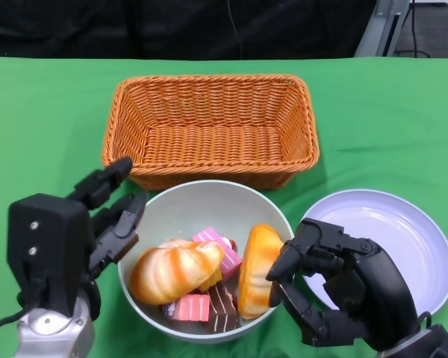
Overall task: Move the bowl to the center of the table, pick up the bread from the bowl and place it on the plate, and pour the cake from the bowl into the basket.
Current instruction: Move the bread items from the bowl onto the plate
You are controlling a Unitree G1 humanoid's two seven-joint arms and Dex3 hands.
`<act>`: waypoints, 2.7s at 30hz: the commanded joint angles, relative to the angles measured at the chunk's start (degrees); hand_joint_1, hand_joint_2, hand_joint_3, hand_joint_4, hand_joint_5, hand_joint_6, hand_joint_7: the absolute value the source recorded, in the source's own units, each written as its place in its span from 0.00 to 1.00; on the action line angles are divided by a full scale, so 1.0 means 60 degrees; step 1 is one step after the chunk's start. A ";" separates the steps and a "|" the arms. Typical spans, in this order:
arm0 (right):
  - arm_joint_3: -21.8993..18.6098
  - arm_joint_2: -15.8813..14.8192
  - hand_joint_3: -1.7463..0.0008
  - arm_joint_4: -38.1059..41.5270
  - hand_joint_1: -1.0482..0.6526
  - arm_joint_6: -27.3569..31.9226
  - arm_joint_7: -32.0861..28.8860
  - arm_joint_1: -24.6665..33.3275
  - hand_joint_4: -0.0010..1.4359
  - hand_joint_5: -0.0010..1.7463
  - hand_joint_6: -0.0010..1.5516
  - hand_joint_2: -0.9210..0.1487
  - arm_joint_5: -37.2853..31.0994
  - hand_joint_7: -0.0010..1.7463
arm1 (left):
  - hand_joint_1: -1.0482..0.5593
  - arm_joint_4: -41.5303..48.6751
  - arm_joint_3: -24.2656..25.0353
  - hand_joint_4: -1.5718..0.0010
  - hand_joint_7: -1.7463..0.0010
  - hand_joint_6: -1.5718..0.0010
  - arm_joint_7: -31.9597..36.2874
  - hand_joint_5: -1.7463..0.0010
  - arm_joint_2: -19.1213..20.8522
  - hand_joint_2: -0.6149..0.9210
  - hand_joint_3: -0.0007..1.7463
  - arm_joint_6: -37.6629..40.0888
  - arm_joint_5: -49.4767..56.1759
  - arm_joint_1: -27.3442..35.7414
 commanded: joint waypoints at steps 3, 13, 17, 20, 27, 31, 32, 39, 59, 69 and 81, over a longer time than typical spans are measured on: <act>-0.0086 -0.0024 0.42 0.0097 0.50 -0.0190 -0.0168 -0.0003 0.55 0.89 0.49 0.42 -0.0147 0.69 | 0.45 0.0587 0.0515 0.50 0.94 0.50 0.0243 0.88 0.0107 1.00 0.18 -0.1377 -0.0035 -0.0312; -0.0273 -0.0192 0.41 0.0279 0.52 -0.0572 -0.0018 -0.0115 0.55 0.88 0.48 0.43 -0.0011 0.69 | 0.59 0.2271 0.1104 0.41 0.84 0.28 -0.2395 0.57 0.0671 1.00 0.23 -0.4946 -0.1697 -0.1028; -0.0453 -0.0444 0.51 0.0220 0.48 -0.0970 -0.0113 -0.0247 0.56 0.85 0.50 0.35 -0.0453 0.68 | 0.59 0.2880 0.0992 0.49 0.64 0.33 -0.3042 0.28 0.0891 1.00 0.22 -0.5672 -0.1646 -0.1241; -0.0560 -0.0673 0.54 0.0118 0.46 -0.1100 -0.0009 -0.0399 0.57 0.82 0.50 0.33 -0.0505 0.64 | 0.61 0.3303 0.0885 0.50 0.51 0.39 -0.3462 0.20 0.1076 0.97 0.27 -0.6099 -0.1548 -0.1384; -0.0663 -0.1580 0.87 -0.1402 0.45 -0.0477 0.0021 -0.0754 0.50 0.68 0.51 0.11 -0.1463 0.38 | 0.63 0.4647 0.0730 0.47 0.37 0.43 -0.4408 0.19 0.1462 0.89 0.41 -0.7372 -0.1441 -0.1885; -0.0707 -0.1944 0.99 -0.2194 0.44 -0.0127 -0.0078 -0.0988 0.50 0.49 0.55 0.05 -0.2043 0.18 | 0.61 0.5077 0.0790 0.48 0.33 0.45 -0.4313 0.18 0.1406 0.87 0.45 -0.7673 -0.1423 -0.2075; -0.0716 -0.2019 0.99 -0.2349 0.43 -0.0101 -0.0147 -0.1060 0.49 0.45 0.55 0.06 -0.2334 0.14 | 0.61 0.5106 0.0810 0.48 0.32 0.46 -0.4344 0.17 0.1383 0.87 0.45 -0.7640 -0.1521 -0.2103; -0.0641 -0.2188 1.00 -0.3240 0.30 0.0607 -0.0614 -0.1575 0.48 0.26 0.53 0.05 -0.4238 0.01 | 0.60 0.5256 0.0941 0.49 0.27 0.49 -0.4182 0.13 0.1333 0.85 0.48 -0.7792 -0.1589 -0.2221; 0.1636 -0.1613 1.00 -0.3099 0.15 0.3225 -0.1477 -0.2482 0.50 0.10 0.43 0.01 -0.9040 0.00 | 0.60 0.4998 0.1116 0.50 0.27 0.49 -0.3425 0.13 0.1284 0.86 0.49 -0.8180 -0.1259 -0.2311; 0.2438 -0.1441 0.98 -0.2562 0.14 0.3789 -0.1297 -0.2800 0.47 0.06 0.39 0.00 -0.9457 0.00 | 0.58 0.4660 0.1189 0.50 0.29 0.49 -0.2938 0.14 0.1274 0.92 0.38 -0.7956 -0.1332 -0.2290; 0.3581 -0.1396 0.99 -0.1416 0.14 0.4002 -0.2255 -0.3195 0.42 0.02 0.37 0.02 -1.1156 0.00 | 0.57 0.4325 0.1192 0.48 0.31 0.48 -0.2873 0.15 0.1171 1.00 0.24 -0.8031 -0.1378 -0.2192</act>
